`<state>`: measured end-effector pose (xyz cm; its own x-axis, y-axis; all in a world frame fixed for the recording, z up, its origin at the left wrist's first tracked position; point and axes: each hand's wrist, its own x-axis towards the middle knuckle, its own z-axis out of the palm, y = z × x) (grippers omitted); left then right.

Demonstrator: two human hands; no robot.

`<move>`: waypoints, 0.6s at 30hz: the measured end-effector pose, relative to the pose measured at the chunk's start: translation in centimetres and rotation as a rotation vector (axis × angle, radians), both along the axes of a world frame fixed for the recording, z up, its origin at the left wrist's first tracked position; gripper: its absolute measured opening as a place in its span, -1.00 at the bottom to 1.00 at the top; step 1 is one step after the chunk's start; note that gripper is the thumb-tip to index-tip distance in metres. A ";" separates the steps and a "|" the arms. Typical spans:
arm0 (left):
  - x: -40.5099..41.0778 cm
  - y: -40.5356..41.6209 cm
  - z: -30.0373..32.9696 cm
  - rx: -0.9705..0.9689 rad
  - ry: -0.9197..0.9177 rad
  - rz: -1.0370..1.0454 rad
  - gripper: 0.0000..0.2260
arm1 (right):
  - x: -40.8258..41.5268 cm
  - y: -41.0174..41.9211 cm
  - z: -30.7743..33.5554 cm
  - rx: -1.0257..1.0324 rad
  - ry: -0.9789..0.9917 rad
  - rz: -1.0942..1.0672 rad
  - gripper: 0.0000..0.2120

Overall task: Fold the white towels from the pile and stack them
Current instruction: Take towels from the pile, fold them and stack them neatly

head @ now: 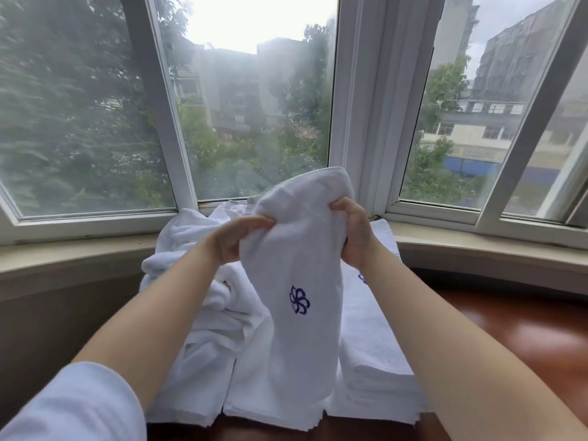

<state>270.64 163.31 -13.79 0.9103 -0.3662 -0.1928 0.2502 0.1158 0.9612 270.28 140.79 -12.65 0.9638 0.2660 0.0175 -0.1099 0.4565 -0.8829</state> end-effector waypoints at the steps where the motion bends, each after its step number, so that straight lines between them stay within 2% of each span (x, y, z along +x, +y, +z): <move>1: -0.4 0.3 0.6 0.043 -0.012 0.029 -0.76 | 0.0 -0.1 0.3 -0.110 0.006 -0.067 -0.76; 4: -1.4 1.1 2.3 0.140 0.017 0.028 -0.70 | -0.4 -0.1 0.7 -0.322 0.030 -0.162 -0.81; 8: -2.4 0.8 4.5 0.168 0.086 -0.058 -0.70 | -1.3 0.0 1.8 -0.500 0.107 0.133 -0.64; 10: -2.6 0.6 5.1 0.207 0.085 -0.079 -0.64 | -1.1 -0.1 2.3 -0.585 0.094 0.260 -0.66; 13: -2.2 0.7 4.9 0.273 0.068 -0.098 -0.55 | -0.3 -0.3 2.2 -0.602 0.102 0.346 -0.69; 16: -0.8 1.2 3.5 0.391 0.165 -0.077 -0.77 | 0.8 -0.4 0.3 -0.569 0.167 0.315 -0.77; 18: 0.5 1.4 1.7 0.478 0.179 -0.045 -0.85 | 2.3 -0.5 -2.2 -0.613 0.199 0.159 -0.85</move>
<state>271.12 164.68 -12.06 0.8331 -0.2370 -0.4998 0.4103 -0.3412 0.8457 272.59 140.25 -14.86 0.8811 0.3108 -0.3565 -0.3222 -0.1575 -0.9335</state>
